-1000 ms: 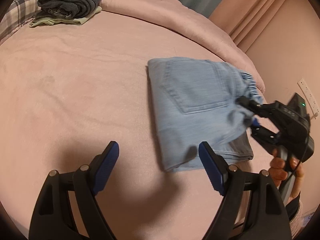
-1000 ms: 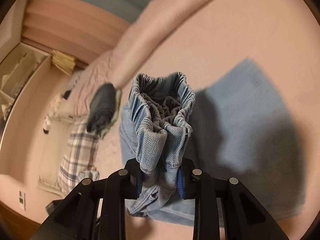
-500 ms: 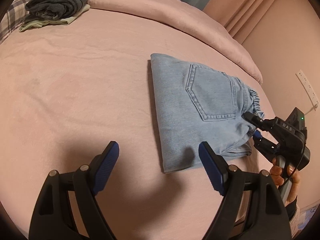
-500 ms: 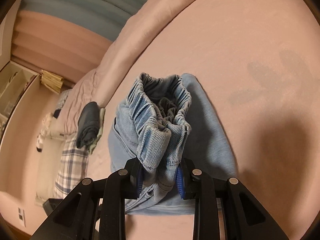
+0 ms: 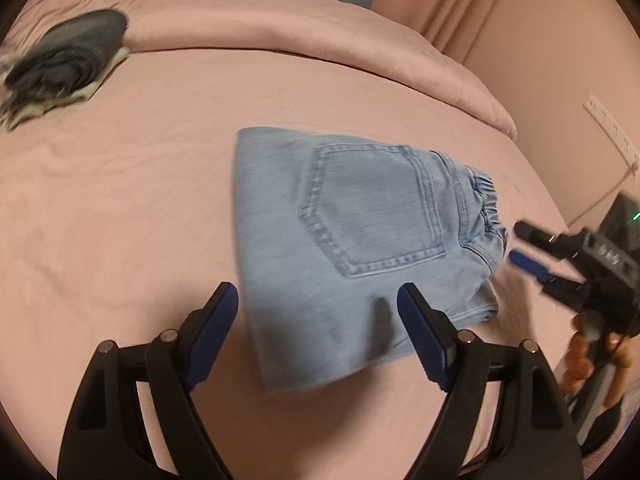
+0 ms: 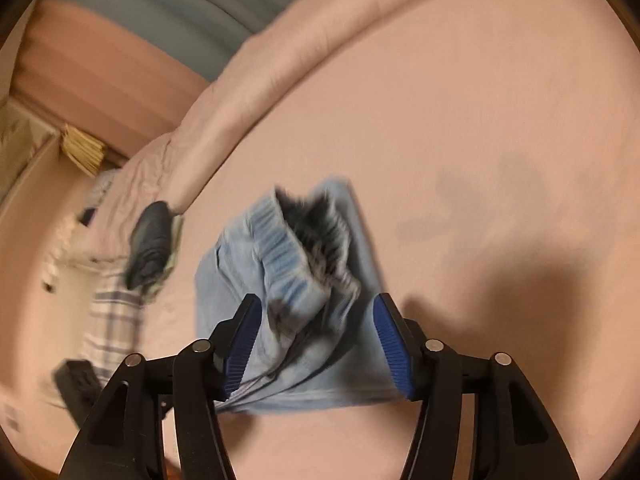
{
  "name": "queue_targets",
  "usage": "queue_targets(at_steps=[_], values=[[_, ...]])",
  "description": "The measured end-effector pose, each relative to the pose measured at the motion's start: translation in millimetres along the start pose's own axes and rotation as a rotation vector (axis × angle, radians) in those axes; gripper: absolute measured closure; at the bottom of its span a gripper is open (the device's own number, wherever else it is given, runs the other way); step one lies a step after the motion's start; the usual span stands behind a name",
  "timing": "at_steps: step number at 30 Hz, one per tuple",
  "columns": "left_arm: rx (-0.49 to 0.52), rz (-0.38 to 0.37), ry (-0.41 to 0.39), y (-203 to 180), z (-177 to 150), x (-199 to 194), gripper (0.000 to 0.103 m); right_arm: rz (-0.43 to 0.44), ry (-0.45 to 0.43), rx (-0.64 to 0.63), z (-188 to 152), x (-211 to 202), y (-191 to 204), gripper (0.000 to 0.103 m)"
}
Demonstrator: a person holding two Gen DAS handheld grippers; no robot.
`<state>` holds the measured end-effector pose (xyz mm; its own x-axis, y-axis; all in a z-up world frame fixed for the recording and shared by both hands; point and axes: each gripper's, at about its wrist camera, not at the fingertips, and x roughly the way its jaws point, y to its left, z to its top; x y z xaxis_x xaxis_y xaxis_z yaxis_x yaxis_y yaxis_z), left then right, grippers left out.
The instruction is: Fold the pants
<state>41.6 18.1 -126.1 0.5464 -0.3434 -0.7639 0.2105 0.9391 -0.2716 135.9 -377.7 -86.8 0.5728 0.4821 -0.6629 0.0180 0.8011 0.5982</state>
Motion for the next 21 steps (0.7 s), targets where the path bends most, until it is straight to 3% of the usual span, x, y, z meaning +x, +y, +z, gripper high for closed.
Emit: queue_targets(at_steps=[3, 7, 11, 14, 18, 21], values=[[0.046, 0.015, 0.021, -12.9, 2.3, 12.8, 0.021, -0.012, -0.061, -0.073, 7.3, -11.7, 11.7, 0.042], [0.119, 0.05, 0.054, -29.2, 3.7, 31.6, 0.021, 0.02, -0.07, -0.216, 16.6, -3.8, 41.6, 0.044], [0.147, 0.081, 0.073, -33.6, 3.6, 42.8, 0.021, 0.03, -0.088, -0.336, 25.3, 9.8, 65.0, 0.066], [0.151, 0.083, 0.085, -30.3, 1.3, 46.7, 0.022, 0.018, -0.032, -0.338, 34.5, 33.6, 63.4, 0.072], [0.163, 0.085, 0.087, -28.8, 2.5, 48.9, 0.022, -0.074, 0.059, -0.31, 40.3, 65.9, 41.5, 0.083], [0.171, 0.091, 0.09, -29.5, 2.7, 50.3, 0.022, -0.053, 0.087, -0.236, 43.0, 73.1, 22.8, 0.085]])
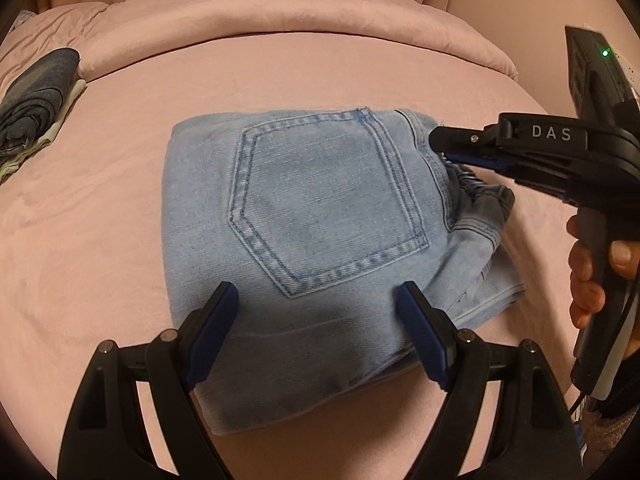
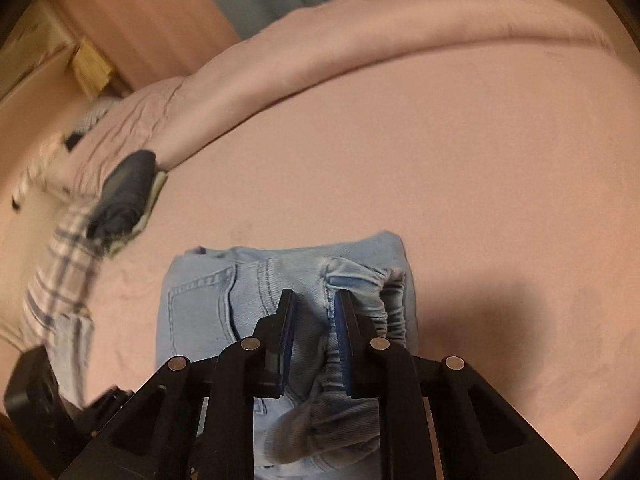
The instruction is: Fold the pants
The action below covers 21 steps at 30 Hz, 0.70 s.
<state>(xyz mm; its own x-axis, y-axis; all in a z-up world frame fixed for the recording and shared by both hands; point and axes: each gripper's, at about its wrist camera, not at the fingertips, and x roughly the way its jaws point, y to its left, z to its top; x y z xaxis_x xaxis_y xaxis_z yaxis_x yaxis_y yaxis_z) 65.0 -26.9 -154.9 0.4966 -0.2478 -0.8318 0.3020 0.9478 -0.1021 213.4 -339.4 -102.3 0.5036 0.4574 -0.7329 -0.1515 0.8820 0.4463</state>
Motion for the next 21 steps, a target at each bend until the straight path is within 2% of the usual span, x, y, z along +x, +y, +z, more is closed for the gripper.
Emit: queue_targets(at_steps=[2, 5, 8, 11, 15, 21], values=[[-0.002, 0.0, 0.002, -2.5, 1.3, 0.6, 0.021, 0.015, -0.002, 0.021, -0.8, -2.7, -4.5, 0.085], [-0.008, -0.006, 0.005, -1.3, 1.5, 0.7, 0.021, -0.009, -0.013, -0.016, -3.9, -10.9, 4.8, 0.085], [-0.017, -0.012, 0.008, -0.2, 1.1, 1.9, 0.021, -0.01, -0.058, -0.09, -11.9, -29.5, 20.7, 0.085], [-0.015, -0.008, 0.007, -3.9, 1.2, 1.8, 0.021, 0.025, -0.075, -0.153, -22.4, -44.6, 32.3, 0.085], [-0.017, -0.01, 0.006, -4.6, 0.6, 1.0, 0.021, 0.028, -0.039, -0.213, -40.9, -44.5, 37.6, 0.085], [-0.011, -0.002, 0.012, -3.9, 0.6, 2.7, 0.021, -0.051, 0.053, -0.244, -69.1, -21.7, 32.1, 0.085]])
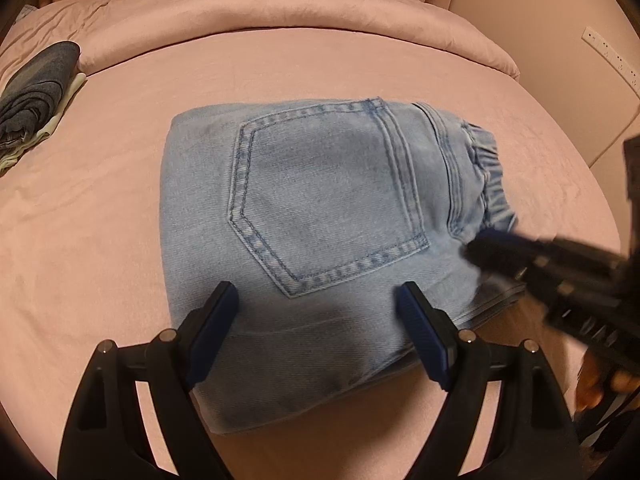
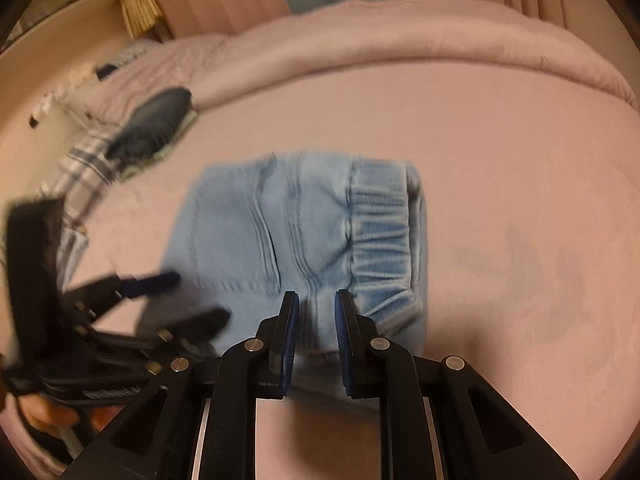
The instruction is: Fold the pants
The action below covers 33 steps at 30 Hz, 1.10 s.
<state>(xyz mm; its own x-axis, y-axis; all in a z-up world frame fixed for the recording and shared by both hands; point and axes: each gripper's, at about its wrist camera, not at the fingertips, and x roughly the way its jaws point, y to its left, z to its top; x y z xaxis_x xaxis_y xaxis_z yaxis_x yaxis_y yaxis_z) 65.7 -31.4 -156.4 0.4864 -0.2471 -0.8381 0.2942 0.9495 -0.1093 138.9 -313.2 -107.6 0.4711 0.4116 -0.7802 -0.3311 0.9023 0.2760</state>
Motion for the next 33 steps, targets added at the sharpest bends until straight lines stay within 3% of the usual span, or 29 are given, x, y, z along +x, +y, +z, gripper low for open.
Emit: queue_targets(at_steps=[24, 33], values=[[-0.019, 0.001, -0.005, 2.7, -1.5, -5.4, 0.02, 0.046, -0.023, 0.078, -8.6, -11.3, -18.1, 0.084], [-0.08, -0.03, -0.047, 16.0, -8.8, -30.0, 0.02, 0.11, -0.056, 0.113, -10.0, -37.7, -25.1, 0.062]])
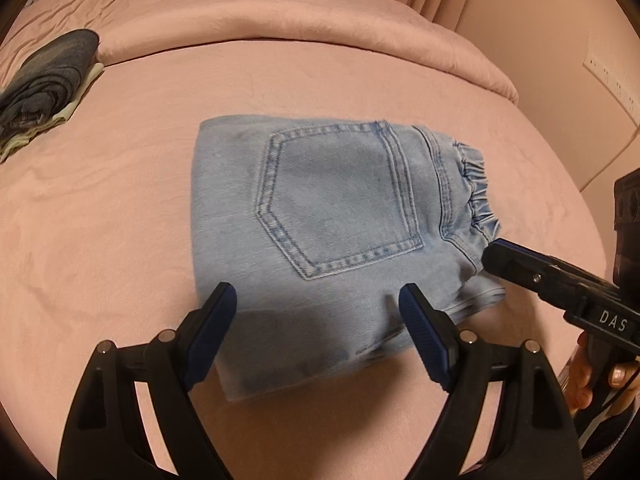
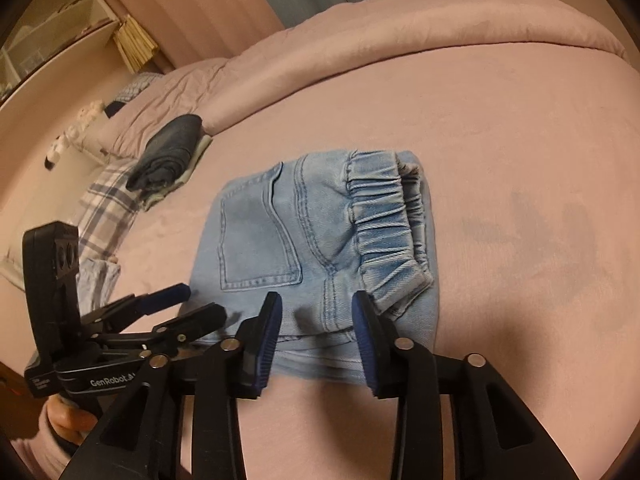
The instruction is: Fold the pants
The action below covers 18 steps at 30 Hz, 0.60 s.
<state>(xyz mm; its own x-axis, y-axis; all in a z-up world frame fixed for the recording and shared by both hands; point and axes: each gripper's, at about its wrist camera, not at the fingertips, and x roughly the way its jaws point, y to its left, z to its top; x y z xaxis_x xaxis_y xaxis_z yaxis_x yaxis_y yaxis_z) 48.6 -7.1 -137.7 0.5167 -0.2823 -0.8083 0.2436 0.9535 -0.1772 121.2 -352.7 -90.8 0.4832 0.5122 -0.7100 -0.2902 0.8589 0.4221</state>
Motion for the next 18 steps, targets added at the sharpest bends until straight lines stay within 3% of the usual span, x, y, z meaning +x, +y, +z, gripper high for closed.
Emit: queue_targets(at_steps=[3, 5, 9, 18], values=[[-0.032, -0.041, -0.016, 5.8, -0.8, -9.0, 0.018, -0.017, -0.022, 0.01, 2.5, -7.3, -1.3, 0.052], [-0.065, -0.078, -0.026, 10.9, 0.0, -13.2, 0.017, -0.019, -0.041, 0.031, 4.9, -11.6, -4.8, 0.051], [-0.113, -0.089, -0.037, 17.2, 2.7, -15.2, 0.016, -0.005, -0.043, 0.1, 9.3, -12.2, -20.3, 0.04], [-0.141, -0.078, -0.023, 26.7, 5.0, -11.7, 0.015, 0.005, -0.024, 0.175, 4.8, -10.5, -32.5, 0.039]])
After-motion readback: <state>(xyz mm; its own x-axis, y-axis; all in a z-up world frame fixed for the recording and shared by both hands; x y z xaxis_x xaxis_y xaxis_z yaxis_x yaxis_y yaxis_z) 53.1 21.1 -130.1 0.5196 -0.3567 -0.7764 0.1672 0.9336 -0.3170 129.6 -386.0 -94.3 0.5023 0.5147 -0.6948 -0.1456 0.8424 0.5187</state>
